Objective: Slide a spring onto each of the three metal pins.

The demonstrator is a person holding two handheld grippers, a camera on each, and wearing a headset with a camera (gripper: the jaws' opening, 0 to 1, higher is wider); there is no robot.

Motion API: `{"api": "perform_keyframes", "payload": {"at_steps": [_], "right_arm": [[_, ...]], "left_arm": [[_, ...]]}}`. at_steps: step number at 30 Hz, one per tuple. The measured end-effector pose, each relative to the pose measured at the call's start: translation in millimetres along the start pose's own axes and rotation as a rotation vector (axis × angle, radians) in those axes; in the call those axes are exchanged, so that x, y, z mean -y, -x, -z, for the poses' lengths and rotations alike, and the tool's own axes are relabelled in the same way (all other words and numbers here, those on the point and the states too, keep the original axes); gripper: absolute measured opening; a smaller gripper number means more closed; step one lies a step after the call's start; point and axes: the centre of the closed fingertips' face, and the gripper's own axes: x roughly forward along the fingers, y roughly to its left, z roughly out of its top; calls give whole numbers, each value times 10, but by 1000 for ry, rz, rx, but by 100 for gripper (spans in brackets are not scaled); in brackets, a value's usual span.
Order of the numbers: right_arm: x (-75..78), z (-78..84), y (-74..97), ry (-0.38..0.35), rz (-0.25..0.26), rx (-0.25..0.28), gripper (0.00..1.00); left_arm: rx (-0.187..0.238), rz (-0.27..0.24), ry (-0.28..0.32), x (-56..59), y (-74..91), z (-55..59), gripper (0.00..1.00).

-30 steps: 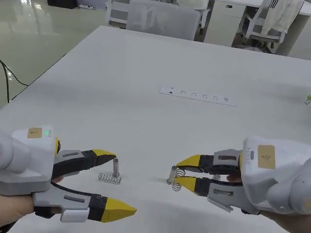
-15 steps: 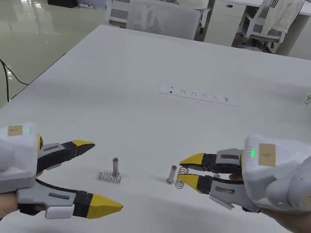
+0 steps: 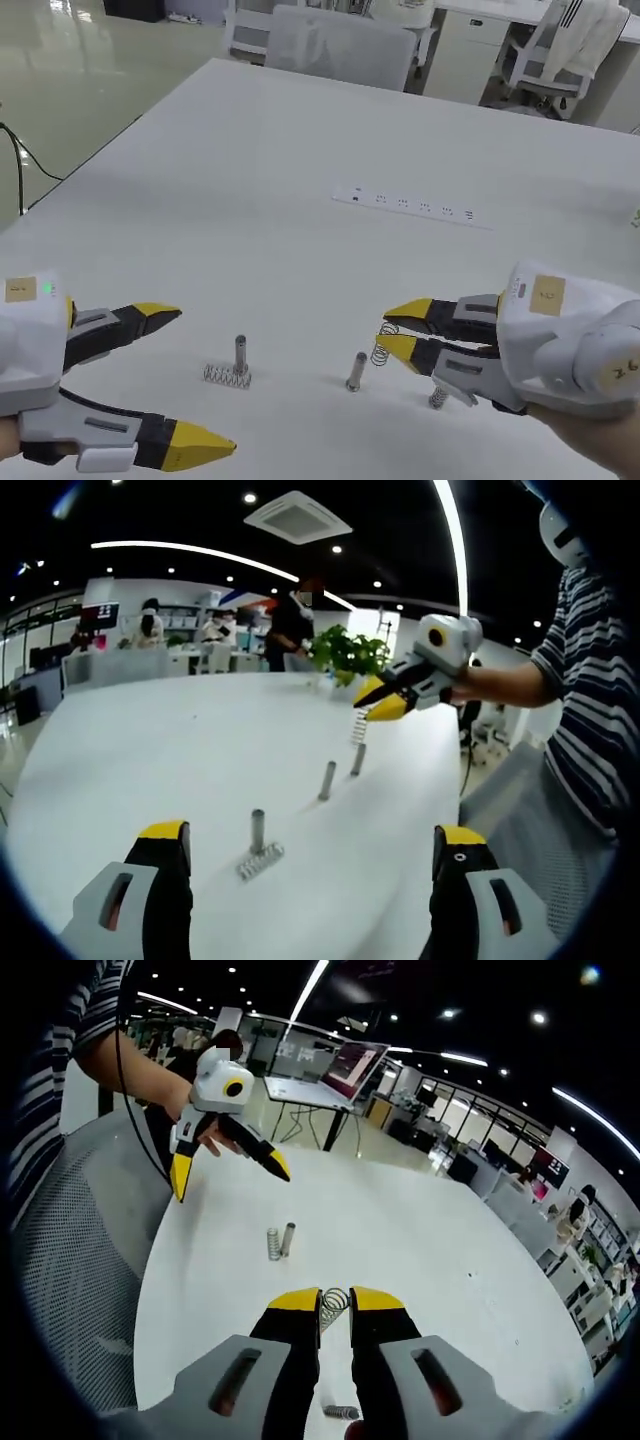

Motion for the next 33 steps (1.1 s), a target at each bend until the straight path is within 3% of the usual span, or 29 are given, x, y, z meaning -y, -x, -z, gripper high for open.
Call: {"api": "perform_keyframes", "payload": {"at_steps": [7, 21, 33], "right_arm": [[69, 24, -88, -41, 14, 3, 8], [59, 135, -281, -41, 7, -24, 8], [-81, 471, -445, -58, -24, -96, 8]], "left_arm": [[-1, -13, 19, -33, 15, 33, 98], [0, -18, 31, -29, 22, 45, 98], [3, -36, 44, -41, 65, 63, 97]]}}
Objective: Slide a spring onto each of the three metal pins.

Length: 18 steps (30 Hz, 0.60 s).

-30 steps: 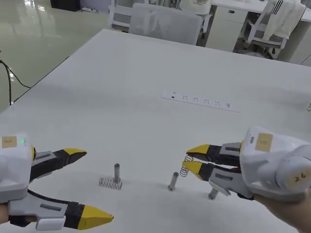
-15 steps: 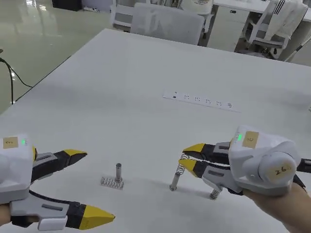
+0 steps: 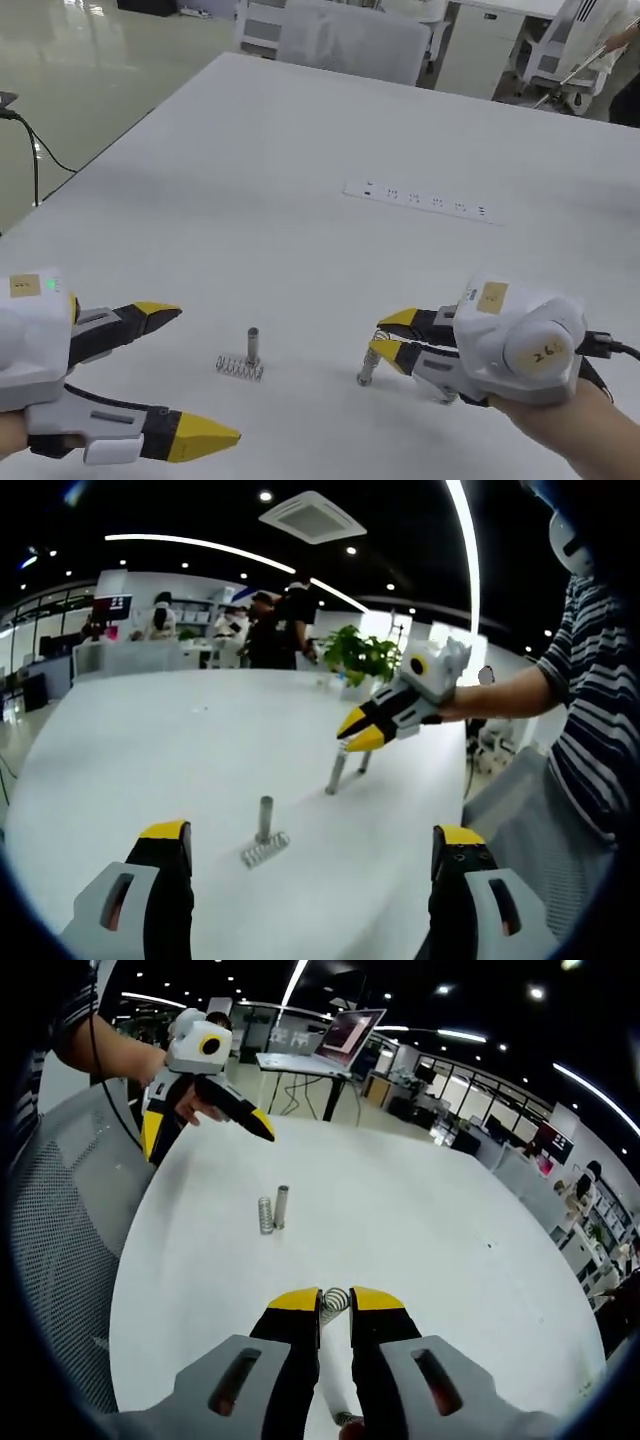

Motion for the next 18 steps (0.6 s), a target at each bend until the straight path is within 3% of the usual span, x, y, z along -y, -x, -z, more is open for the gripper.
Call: {"api": "perform_keyframes", "payload": {"at_steps": [7, 8, 9, 18], "right_arm": [[-167, 215, -130, 15, -40, -71, 8], [-153, 178, -135, 17, -25, -39, 8], [-165, 184, -126, -12, -35, -48, 8], [-152, 171, -121, -9, -26, -36, 8]], "left_arm": [[-8, -1, 2, 19, 5, 29, 96], [-8, 0, 3, 21, 6, 28, 96], [-7, 0, 3, 24, 7, 27, 96], [-5, 1, 6, 33, 9, 35, 96]]}}
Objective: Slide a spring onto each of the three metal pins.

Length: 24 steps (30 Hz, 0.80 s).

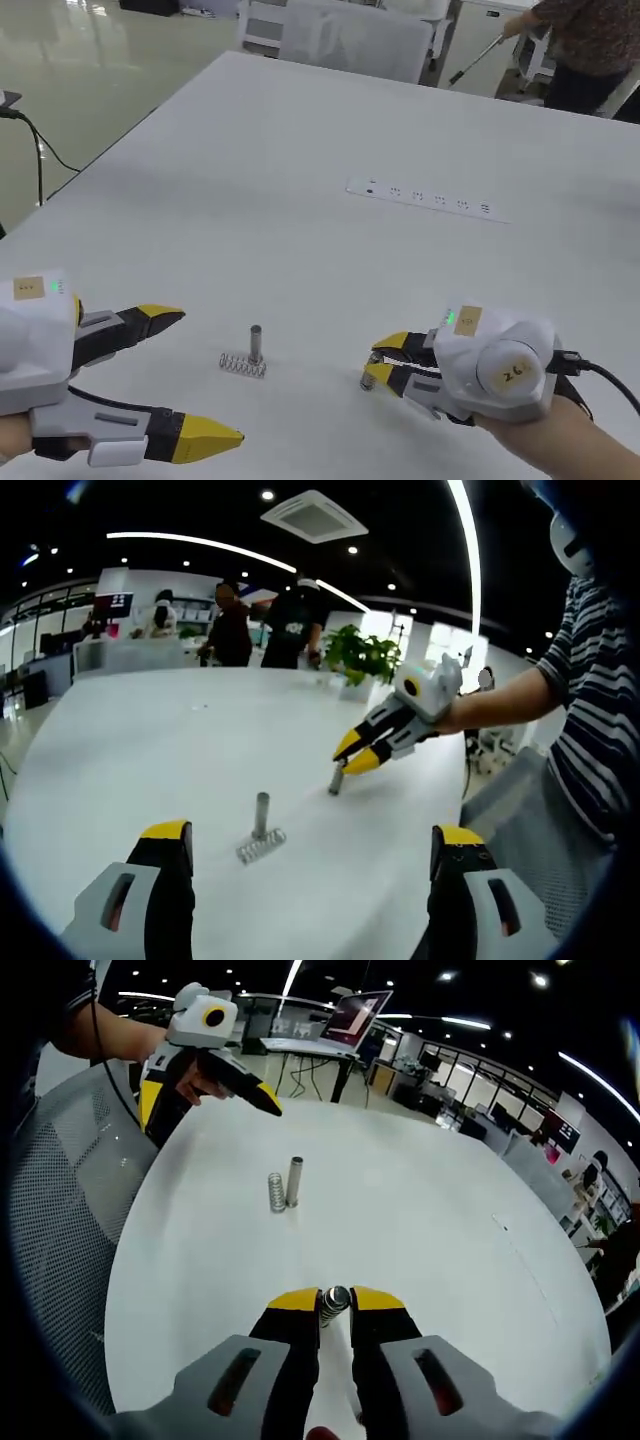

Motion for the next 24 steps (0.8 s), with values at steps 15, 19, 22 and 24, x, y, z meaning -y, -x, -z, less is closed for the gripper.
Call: {"api": "perform_keyframes", "payload": {"at_steps": [15, 19, 22, 24], "right_arm": [[17, -17, -3, -18, 5, -7, 11], [33, -54, 28, -24, 8, 1, 13], [40, -108, 83, -34, 12, 20, 13], [53, -142, 116, -52, 16, 36, 13]], "left_arm": [[6, 0, -3, -1, 15, -35, 95], [8, -2, -3, -6, 23, -46, 95], [9, -5, -2, -19, 27, -53, 95], [12, -8, -3, -30, 27, -64, 95]]}}
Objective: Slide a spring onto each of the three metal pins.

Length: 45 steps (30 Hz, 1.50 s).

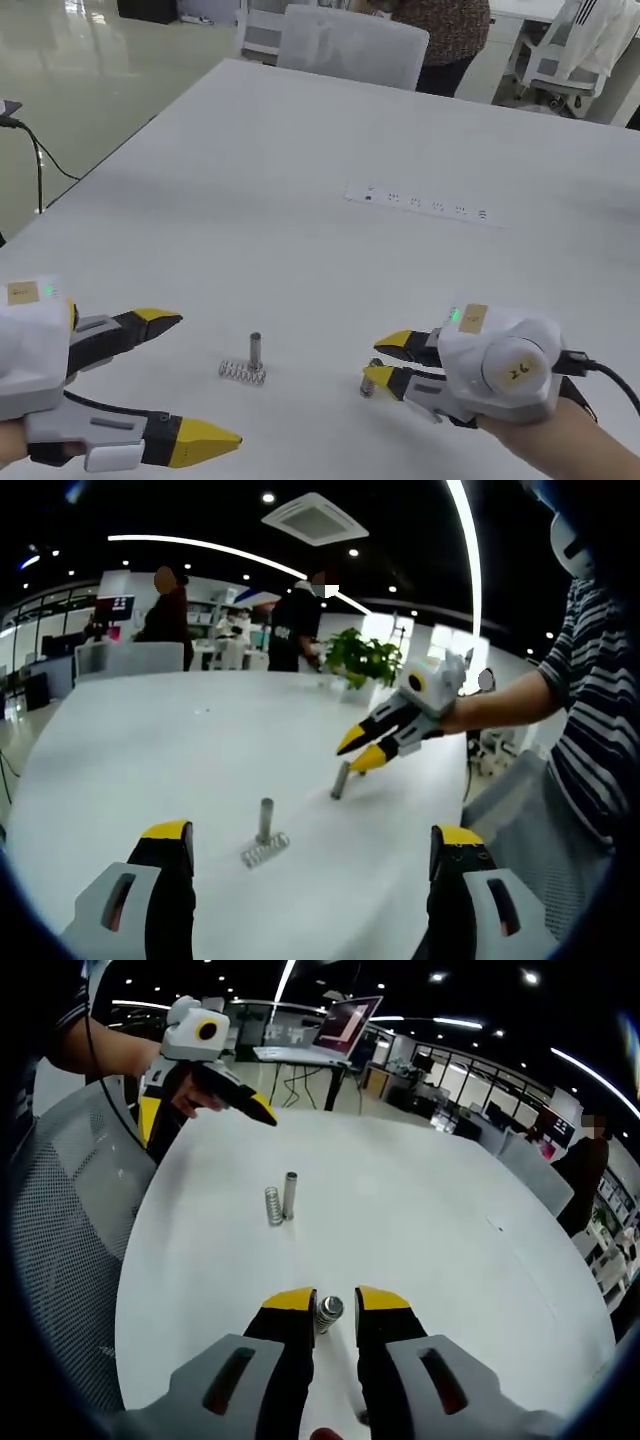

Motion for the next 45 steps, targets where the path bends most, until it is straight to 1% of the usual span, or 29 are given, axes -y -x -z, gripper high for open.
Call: {"api": "perform_keyframes", "payload": {"at_steps": [5, 6, 8, 12, 18, 20, 23, 25, 29, 33, 36, 40, 42, 45], "right_arm": [[75, -122, 147, -86, 22, 68, 13], [83, -129, 160, -92, 25, 72, 14], [120, -145, 234, -112, 38, 90, 14], [146, -140, 391, -154, 53, 115, 14], [142, -82, 611, -169, 80, 121, 13], [128, -61, 650, -168, 85, 120, 13], [90, -6, 703, -186, 93, 121, 13], [55, 23, 722, -200, 94, 120, 13], [-62, 123, 735, -225, 86, 112, 13], [-197, 264, 716, -244, 70, 83, 13], [-268, 314, 704, -243, 62, 66, 13], [-346, 305, 659, -233, 43, 56, 13], [-363, 272, 634, -225, 39, 57, 13], [-406, 190, 563, -203, 18, 62, 13]], "left_arm": [[-3, 2, -3, 2, -10, -15, 95], [-1, 2, -1, 1, -14, -19, 95], [0, 2, 1, 2, -19, -21, 95], [-1, 5, 0, 22, -28, -21, 95], [-5, 6, 0, 36, -29, -21, 95], [-10, 5, 0, 36, -32, -17, 95], [-6, 3, -2, 40, -31, -28, 95], [-3, 1, -1, 42, -28, -35, 95], [-5, 2, -3, 58, -21, -28, 95], [-3, 2, -1, 67, -7, -26, 95], [-3, 0, 1, 66, 8, -22, 95], [-7, -2, 5, 69, 28, 7, 95], [-11, -4, 5, 68, 35, 25, 95], [-9, -3, 7, 74, 40, 27, 95]]}}
